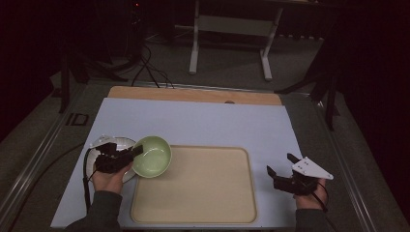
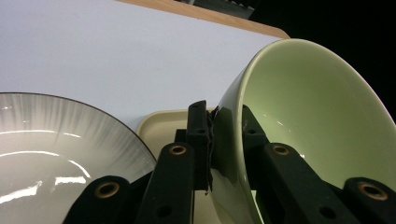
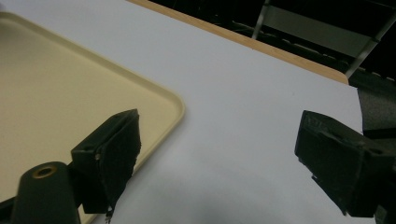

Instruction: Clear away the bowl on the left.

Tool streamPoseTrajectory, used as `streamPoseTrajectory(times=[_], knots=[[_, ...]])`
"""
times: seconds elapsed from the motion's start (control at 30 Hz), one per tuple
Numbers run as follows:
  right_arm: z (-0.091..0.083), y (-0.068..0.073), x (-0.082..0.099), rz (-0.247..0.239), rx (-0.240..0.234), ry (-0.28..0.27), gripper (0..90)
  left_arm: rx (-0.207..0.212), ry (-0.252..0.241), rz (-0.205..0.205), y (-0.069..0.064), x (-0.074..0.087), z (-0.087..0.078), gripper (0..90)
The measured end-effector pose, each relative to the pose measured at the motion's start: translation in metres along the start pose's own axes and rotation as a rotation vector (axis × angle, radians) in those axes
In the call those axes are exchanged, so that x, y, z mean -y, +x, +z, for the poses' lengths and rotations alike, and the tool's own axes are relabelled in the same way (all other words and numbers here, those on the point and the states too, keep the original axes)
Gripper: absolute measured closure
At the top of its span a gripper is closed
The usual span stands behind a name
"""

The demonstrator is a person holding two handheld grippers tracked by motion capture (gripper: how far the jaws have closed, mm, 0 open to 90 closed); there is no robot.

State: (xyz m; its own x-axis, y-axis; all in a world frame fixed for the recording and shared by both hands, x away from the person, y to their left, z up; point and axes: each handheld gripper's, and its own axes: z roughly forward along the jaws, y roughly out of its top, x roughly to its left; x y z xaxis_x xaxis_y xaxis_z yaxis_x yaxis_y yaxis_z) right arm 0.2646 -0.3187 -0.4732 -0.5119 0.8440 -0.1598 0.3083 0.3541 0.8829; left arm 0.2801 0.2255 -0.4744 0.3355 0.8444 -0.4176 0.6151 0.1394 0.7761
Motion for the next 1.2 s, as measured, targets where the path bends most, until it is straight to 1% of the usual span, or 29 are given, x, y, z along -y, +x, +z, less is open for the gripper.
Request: streamPoseTrajectory(times=[0.23, 0.63, 0.7, 0.73, 0.9, 1.2], knots=[[0.0, 0.0, 0.0, 0.0, 0.0, 0.0, 13.8, 0.002, 0.004, 0.004, -0.002, 0.001, 0.004, 80.9], [0.0, 0.0, 0.0, -0.001, 0.0, 0.001, 13.8, 0.012, 0.03, 0.025, -0.01, 0.004, 0.015, 80.8], [0.0, 0.0, 0.0, -0.001, 0.0, 0.001, 13.8, 0.013, 0.031, 0.023, -0.011, 0.004, 0.016, 80.8], [0.0, 0.0, 0.0, -0.001, 0.0, 0.001, 13.8, 0.014, 0.04, 0.032, -0.013, 0.005, 0.018, 80.8], [0.0, 0.0, 0.0, -0.001, 0.0, 0.001, 13.8, 0.021, 0.056, 0.039, -0.016, 0.007, 0.023, 80.8], [0.0, 0.0, 0.0, 0.001, -0.001, -0.001, 13.8, 0.03, 0.101, 0.06, -0.027, 0.014, 0.04, 80.8]])
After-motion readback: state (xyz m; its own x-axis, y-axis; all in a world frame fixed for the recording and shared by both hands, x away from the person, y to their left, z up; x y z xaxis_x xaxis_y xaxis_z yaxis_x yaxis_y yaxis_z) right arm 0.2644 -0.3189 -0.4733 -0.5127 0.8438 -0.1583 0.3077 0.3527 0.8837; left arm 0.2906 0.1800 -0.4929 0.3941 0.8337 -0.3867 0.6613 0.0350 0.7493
